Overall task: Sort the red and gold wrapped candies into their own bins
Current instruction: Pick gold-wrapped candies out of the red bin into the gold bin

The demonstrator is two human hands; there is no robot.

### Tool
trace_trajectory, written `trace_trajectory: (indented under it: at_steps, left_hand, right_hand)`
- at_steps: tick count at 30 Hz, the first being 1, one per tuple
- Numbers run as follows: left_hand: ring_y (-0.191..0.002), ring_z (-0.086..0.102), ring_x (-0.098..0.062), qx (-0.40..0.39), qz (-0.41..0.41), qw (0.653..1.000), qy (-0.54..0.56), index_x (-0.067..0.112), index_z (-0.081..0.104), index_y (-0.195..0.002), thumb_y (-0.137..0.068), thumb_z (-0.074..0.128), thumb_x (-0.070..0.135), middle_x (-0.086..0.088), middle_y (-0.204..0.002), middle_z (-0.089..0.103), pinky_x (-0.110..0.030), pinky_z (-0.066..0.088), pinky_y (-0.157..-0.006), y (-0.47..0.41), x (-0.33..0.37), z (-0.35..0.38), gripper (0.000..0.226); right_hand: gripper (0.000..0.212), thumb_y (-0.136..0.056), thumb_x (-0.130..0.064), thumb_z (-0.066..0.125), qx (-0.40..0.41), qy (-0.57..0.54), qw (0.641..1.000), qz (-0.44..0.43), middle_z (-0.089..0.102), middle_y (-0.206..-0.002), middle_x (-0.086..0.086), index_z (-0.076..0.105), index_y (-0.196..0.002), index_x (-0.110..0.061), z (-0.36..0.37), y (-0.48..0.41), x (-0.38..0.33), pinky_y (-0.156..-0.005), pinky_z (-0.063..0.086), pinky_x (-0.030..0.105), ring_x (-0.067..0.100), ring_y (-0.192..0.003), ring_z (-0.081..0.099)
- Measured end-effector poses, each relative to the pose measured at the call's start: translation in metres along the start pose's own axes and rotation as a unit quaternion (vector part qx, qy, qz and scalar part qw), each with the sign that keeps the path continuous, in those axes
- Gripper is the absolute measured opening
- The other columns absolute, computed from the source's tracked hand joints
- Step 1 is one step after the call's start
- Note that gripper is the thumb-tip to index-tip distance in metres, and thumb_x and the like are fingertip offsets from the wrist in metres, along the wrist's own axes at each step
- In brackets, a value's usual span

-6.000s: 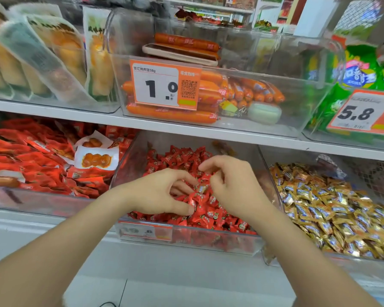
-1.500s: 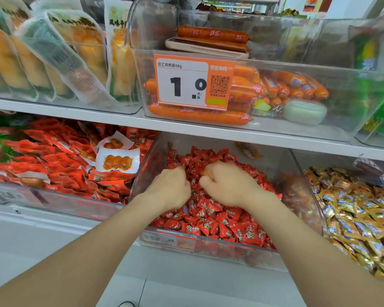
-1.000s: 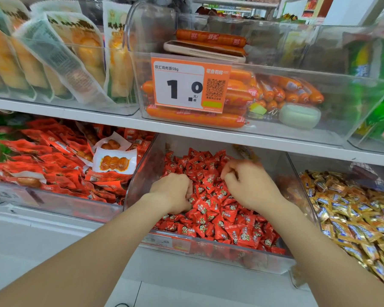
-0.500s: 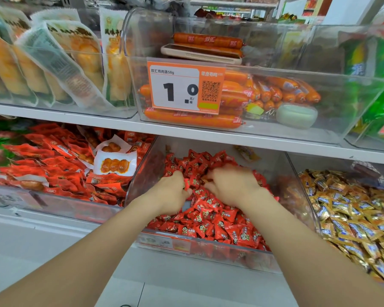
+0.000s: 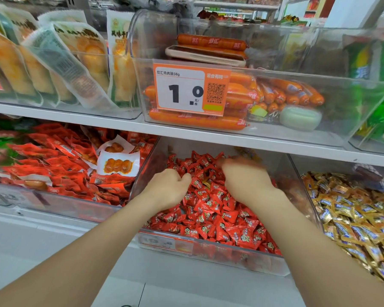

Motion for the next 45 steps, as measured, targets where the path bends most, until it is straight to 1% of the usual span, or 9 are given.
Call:
trace_trajectory:
  at_steps: [4, 8, 14, 19, 26, 31, 36, 41, 45]
  left_hand:
    - [-0.049, 0.049, -0.019, 0.005, 0.002, 0.999, -0.033, 0.014, 0.044, -0.058, -0.105, 0.054, 0.042, 0.003, -0.052, 0.048, -0.031, 0.046, -0.056, -0.003, -0.007, 0.009, 0.056]
    - [-0.08, 0.062, -0.034, 0.027, 0.015, 0.978, -0.204, 0.008, 0.057, -0.094, -0.095, 0.057, 0.001, -0.011, -0.093, 0.059, -0.041, 0.049, -0.066, 0.006, -0.002, 0.011, 0.007]
    - [-0.112, 0.059, -0.035, -0.023, -0.004, 0.945, -0.328, -0.005, 0.036, -0.142, -0.092, 0.057, -0.01, -0.022, -0.137, 0.04, -0.039, 0.052, -0.092, 0.005, 0.002, 0.021, 0.055]
    - [-0.116, 0.063, -0.043, -0.078, -0.019, 0.957, -0.278, -0.002, 0.034, -0.143, -0.096, 0.056, -0.004, -0.025, -0.129, 0.057, -0.038, 0.047, -0.078, -0.008, -0.006, 0.017, 0.052]
    - [-0.113, 0.063, -0.03, -0.171, 0.003, 0.965, -0.201, 0.009, 0.058, -0.131, -0.099, 0.072, 0.032, -0.012, -0.129, 0.062, -0.033, 0.049, -0.087, -0.011, -0.007, 0.013, 0.042]
    - [-0.098, 0.071, -0.03, -0.13, 0.016, 0.971, -0.2, 0.007, 0.069, -0.12, -0.099, 0.069, 0.023, -0.012, -0.118, 0.069, -0.04, 0.061, -0.088, -0.01, -0.008, 0.004, 0.026]
    - [-0.077, 0.069, -0.032, 0.042, 0.072, 0.982, -0.168, 0.019, 0.068, -0.09, -0.095, 0.049, 0.021, -0.006, -0.089, 0.07, -0.048, 0.062, -0.076, -0.005, 0.009, -0.003, 0.02]
    - [-0.091, 0.069, -0.027, 0.016, 0.136, 0.979, -0.149, 0.036, 0.073, -0.1, -0.099, 0.061, 0.044, 0.006, -0.093, 0.071, -0.04, 0.058, -0.081, -0.014, 0.025, 0.019, 0.014]
    - [-0.104, 0.068, -0.032, 0.018, 0.149, 0.964, -0.221, 0.034, 0.073, -0.114, -0.103, 0.053, 0.051, -0.002, -0.112, 0.071, -0.041, 0.055, -0.08, -0.037, 0.024, 0.041, 0.029]
  right_hand:
    - [0.017, -0.096, -0.029, 0.057, 0.012, -0.072, 0.997, -0.013, 0.071, -0.101, 0.007, 0.07, -0.105, -0.023, 0.012, -0.012, -0.021, -0.073, 0.059, 0.037, 0.033, -0.089, 0.07]
    - [0.033, -0.087, -0.044, 0.073, -0.074, -0.077, 0.994, 0.031, 0.069, -0.1, 0.003, 0.068, -0.107, -0.018, 0.027, -0.024, -0.018, -0.071, 0.056, 0.032, 0.03, -0.088, 0.069]
    - [0.063, -0.067, -0.07, 0.088, -0.171, -0.043, 0.984, 0.036, 0.06, -0.083, -0.005, 0.059, -0.092, -0.02, 0.022, -0.032, -0.026, -0.074, 0.058, 0.034, 0.026, -0.088, 0.069]
    - [0.046, -0.081, -0.055, 0.084, -0.121, -0.037, 0.992, 0.008, 0.068, -0.107, 0.0, 0.058, -0.099, -0.021, 0.03, -0.034, -0.027, -0.075, 0.053, 0.035, 0.028, -0.097, 0.069]
    - [0.04, -0.082, -0.046, 0.072, -0.158, -0.204, 0.966, -0.004, 0.05, -0.058, 0.001, 0.059, -0.063, -0.014, 0.033, -0.027, -0.01, -0.054, 0.035, 0.029, 0.018, -0.057, 0.047]
    - [0.03, -0.096, -0.045, 0.068, -0.138, -0.33, 0.934, 0.017, 0.072, -0.085, 0.004, 0.077, -0.094, -0.017, 0.002, -0.005, 0.012, -0.065, 0.043, 0.029, 0.018, -0.075, 0.062]
    - [0.035, -0.108, -0.04, 0.05, -0.087, -0.402, 0.908, 0.082, 0.072, -0.106, 0.01, 0.069, -0.114, -0.011, -0.021, 0.022, 0.026, -0.073, 0.042, 0.025, 0.015, -0.087, 0.061]
    - [0.039, -0.107, -0.044, 0.052, -0.107, -0.358, 0.924, 0.085, 0.058, -0.073, -0.002, 0.053, -0.078, -0.018, -0.017, 0.039, 0.03, -0.07, 0.043, 0.036, 0.019, -0.072, 0.057]
    - [0.03, -0.104, -0.044, 0.053, -0.122, -0.31, 0.941, 0.065, 0.059, -0.078, -0.001, 0.046, -0.082, -0.024, -0.014, 0.048, 0.032, -0.069, 0.047, 0.039, 0.023, -0.075, 0.059]
Point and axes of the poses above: each hand's wrist, its own y-axis away from the middle knuckle, its own z-axis out of the palm, x = y × z, the point moved 1 cm from there along -y, towards the middle knuckle
